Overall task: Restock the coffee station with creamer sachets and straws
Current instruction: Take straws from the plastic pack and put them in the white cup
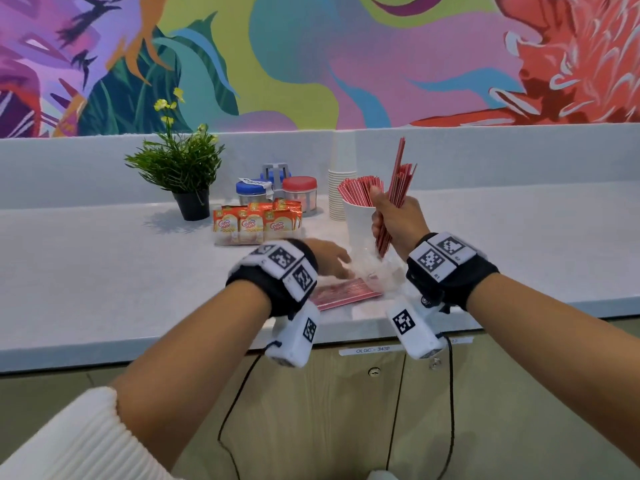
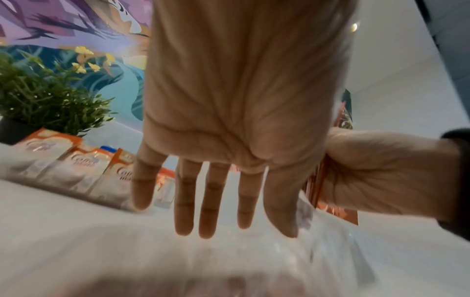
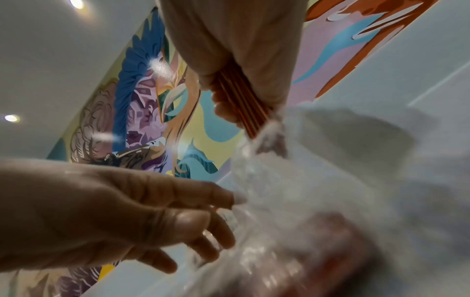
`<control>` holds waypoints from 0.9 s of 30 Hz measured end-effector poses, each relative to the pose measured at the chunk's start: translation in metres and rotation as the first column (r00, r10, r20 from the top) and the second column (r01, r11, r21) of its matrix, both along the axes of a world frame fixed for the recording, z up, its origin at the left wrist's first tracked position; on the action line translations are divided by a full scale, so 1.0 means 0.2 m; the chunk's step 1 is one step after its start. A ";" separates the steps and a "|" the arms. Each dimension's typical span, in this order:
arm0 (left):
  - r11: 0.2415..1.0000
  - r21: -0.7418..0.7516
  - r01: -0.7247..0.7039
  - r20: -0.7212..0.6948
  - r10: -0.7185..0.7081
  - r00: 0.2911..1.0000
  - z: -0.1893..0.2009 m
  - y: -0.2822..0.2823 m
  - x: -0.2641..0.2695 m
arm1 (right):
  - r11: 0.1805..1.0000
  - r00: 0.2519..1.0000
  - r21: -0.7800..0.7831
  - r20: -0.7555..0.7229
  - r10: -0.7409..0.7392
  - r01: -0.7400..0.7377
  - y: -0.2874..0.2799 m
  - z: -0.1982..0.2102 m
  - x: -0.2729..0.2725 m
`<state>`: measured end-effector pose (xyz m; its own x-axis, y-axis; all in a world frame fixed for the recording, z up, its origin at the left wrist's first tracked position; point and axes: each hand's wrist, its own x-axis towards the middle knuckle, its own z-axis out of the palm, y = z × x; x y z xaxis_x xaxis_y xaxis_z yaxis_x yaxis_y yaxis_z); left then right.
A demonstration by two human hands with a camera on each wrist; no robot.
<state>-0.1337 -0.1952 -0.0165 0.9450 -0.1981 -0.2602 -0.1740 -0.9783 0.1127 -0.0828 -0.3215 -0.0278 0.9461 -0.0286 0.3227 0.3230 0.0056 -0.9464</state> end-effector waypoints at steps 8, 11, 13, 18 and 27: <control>0.967 -0.250 -0.050 0.163 0.093 0.982 0.32 0.02 0.21 | 0.998 0.998 0.061 0.070 -0.002 -0.002 -0.01 0.28 0.15; 0.919 -0.384 -0.091 0.200 0.179 0.963 0.37 0.04 0.32 | 0.996 0.997 0.087 0.082 -0.012 0.005 0.00 0.34 0.22; 0.883 -0.456 -0.112 0.220 0.234 0.947 0.38 0.04 0.39 | 0.998 0.994 0.029 0.099 -0.053 0.051 0.01 0.38 0.28; 0.797 -0.580 -0.170 0.187 0.333 0.924 0.32 0.06 0.61 | 0.965 0.978 -0.190 0.135 -0.158 0.182 0.02 0.39 0.43; 0.617 -0.770 -0.163 0.048 0.310 0.950 0.11 0.08 0.94 | 0.817 0.996 -0.575 -0.035 -0.081 0.046 0.04 0.15 0.65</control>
<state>0.0535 -0.1796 0.0057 0.9993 -0.0177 0.0320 -0.0363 -0.5765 0.8163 0.0482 -0.3133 0.0018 0.9653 0.0841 0.2471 0.2507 -0.5619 -0.7883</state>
